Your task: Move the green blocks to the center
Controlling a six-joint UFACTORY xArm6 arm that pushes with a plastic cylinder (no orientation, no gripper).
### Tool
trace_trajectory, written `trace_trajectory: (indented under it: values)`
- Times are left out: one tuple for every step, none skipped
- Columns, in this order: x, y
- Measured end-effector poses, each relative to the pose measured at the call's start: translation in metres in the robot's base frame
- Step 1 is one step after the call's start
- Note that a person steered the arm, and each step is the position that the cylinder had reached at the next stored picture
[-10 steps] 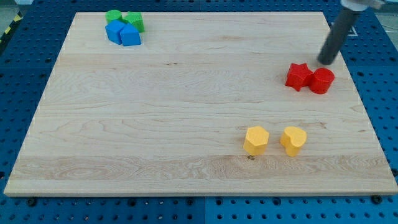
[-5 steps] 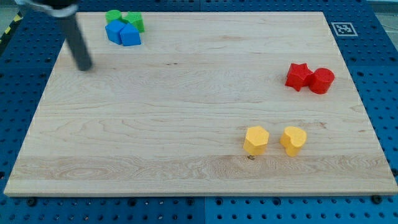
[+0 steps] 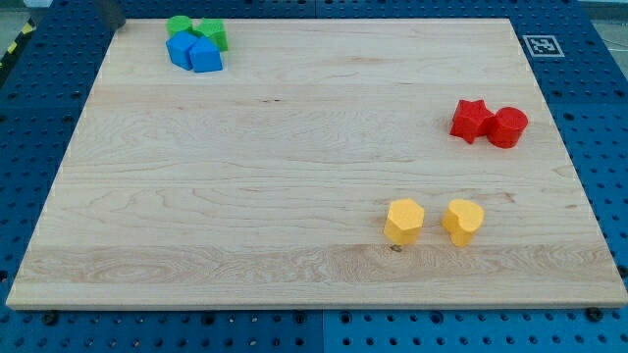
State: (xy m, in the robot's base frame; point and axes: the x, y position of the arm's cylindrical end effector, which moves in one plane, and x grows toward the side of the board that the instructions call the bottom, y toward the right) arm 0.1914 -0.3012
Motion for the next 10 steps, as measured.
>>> trace_trajectory:
  values:
    - [0.001,0.024]
    - [0.015,0.060]
    - [0.015,0.091]
    - [0.015,0.123]
    - [0.015,0.099]
    - [0.013,0.051]
    - [0.016,0.025]
    - [0.027,0.041]
    - [0.027,0.088]
    - [0.027,0.152]
